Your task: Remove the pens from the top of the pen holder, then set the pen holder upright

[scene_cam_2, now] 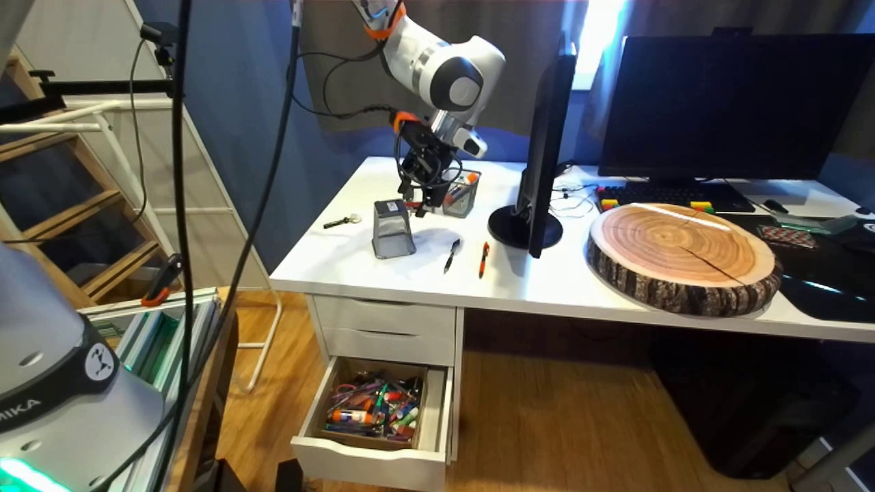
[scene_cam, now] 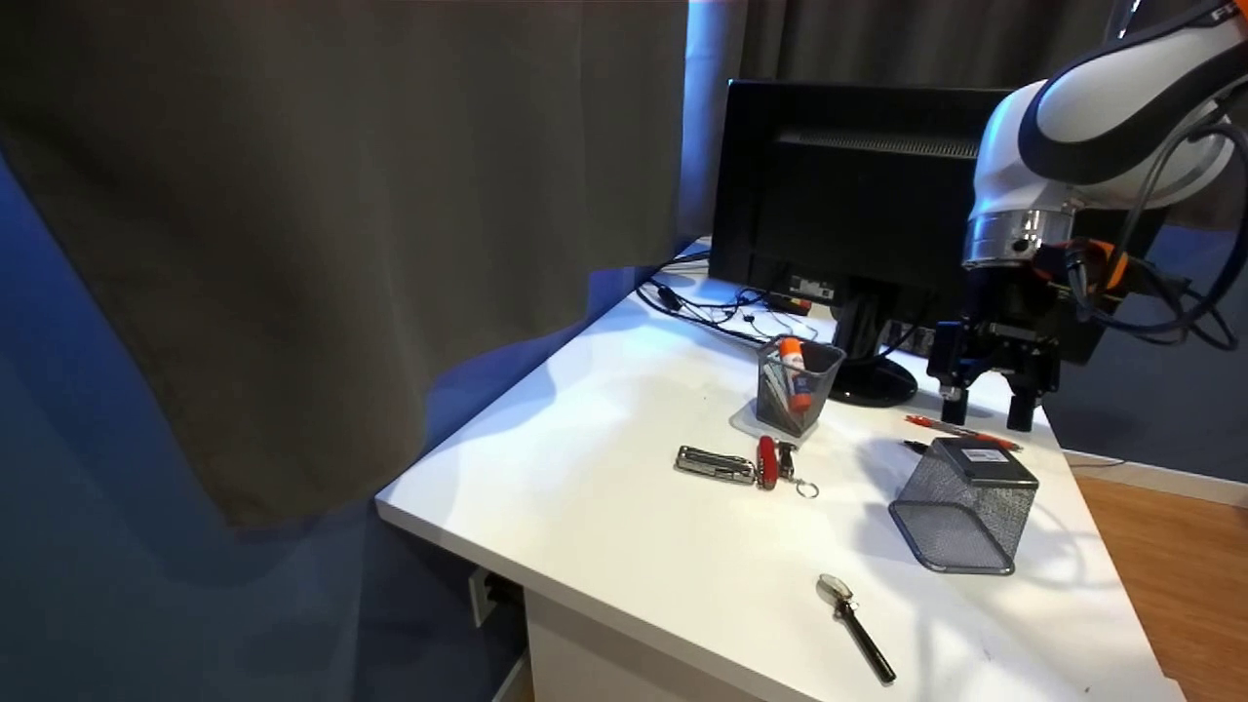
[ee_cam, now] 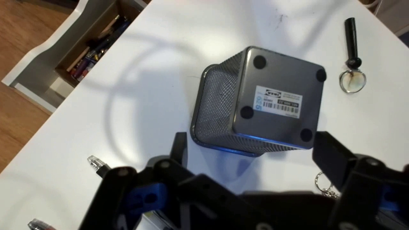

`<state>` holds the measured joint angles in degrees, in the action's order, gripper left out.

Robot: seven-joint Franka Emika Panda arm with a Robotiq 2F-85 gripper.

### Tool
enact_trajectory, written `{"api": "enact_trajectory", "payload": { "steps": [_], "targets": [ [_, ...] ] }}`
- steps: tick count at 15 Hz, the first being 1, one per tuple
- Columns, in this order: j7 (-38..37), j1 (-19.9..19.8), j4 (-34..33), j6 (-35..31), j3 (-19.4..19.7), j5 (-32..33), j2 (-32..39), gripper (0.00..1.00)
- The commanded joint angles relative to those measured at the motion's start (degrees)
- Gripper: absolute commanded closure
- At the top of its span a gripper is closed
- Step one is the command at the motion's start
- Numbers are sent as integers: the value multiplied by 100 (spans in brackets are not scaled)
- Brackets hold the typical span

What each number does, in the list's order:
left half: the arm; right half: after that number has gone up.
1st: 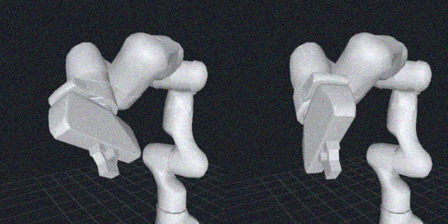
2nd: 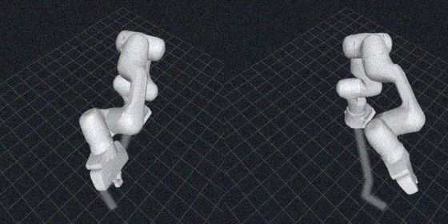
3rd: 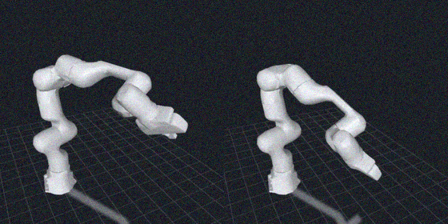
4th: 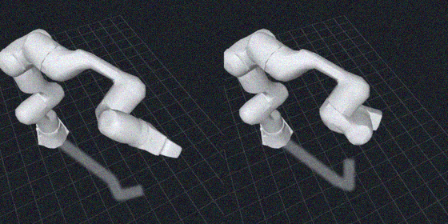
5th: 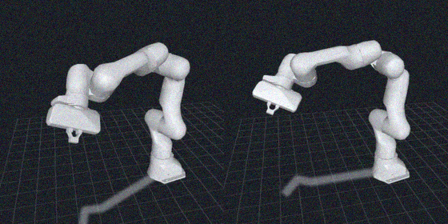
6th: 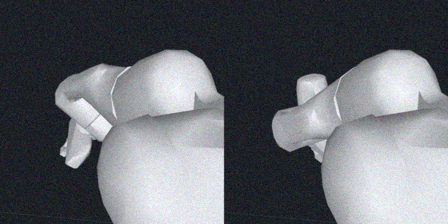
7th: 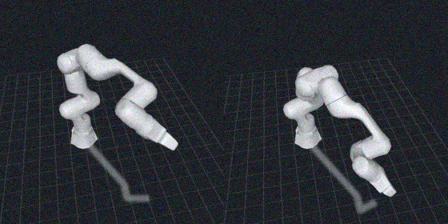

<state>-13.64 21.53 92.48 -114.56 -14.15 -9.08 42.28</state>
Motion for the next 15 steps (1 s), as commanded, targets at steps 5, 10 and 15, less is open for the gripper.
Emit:
{"api": "enact_trajectory", "payload": {
  "steps": [5, 10, 15],
  "targets": [
    [-446, 165, -1113, 812, -4, -333, 746, 0],
    [-398, 205, -1516, 1110, 1, -344, 1088, 0],
    [-389, 245, -1866, 1405, 19, -305, 1377, 0]
  ]
}}
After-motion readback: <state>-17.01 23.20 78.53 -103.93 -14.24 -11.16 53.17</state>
